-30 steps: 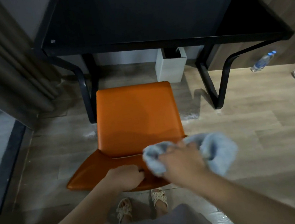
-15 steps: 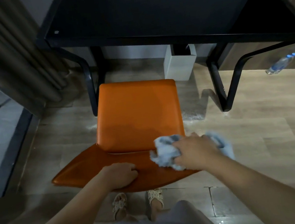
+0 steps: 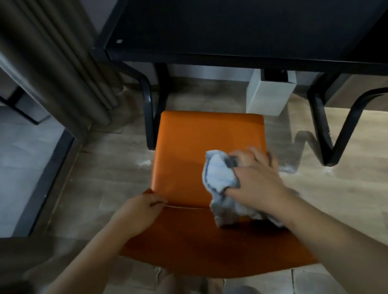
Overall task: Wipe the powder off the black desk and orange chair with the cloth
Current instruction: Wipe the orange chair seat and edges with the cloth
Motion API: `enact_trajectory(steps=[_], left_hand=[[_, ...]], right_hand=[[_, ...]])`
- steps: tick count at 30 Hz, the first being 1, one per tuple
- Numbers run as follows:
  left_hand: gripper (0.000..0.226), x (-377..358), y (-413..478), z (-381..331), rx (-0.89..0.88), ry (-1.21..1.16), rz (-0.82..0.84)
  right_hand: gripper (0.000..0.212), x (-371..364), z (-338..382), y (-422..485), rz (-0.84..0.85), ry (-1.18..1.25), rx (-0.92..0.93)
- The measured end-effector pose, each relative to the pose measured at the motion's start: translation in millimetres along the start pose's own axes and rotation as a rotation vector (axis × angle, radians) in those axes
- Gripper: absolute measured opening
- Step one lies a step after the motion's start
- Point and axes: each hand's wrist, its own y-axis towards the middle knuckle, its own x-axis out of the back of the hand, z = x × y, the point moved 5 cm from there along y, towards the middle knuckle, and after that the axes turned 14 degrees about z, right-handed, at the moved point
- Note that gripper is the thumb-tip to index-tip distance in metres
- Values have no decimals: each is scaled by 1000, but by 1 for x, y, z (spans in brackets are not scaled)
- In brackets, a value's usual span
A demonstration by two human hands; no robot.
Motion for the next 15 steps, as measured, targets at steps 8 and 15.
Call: enact_trajectory(steps=[8,15], left_hand=[[25,28,32,94,163,-256,-4],[24,23,81,154,263,-788,-34]], right_hand=[[20,-14,109,58,-253,-47,83],[23,-117,180,131,689,616,94]])
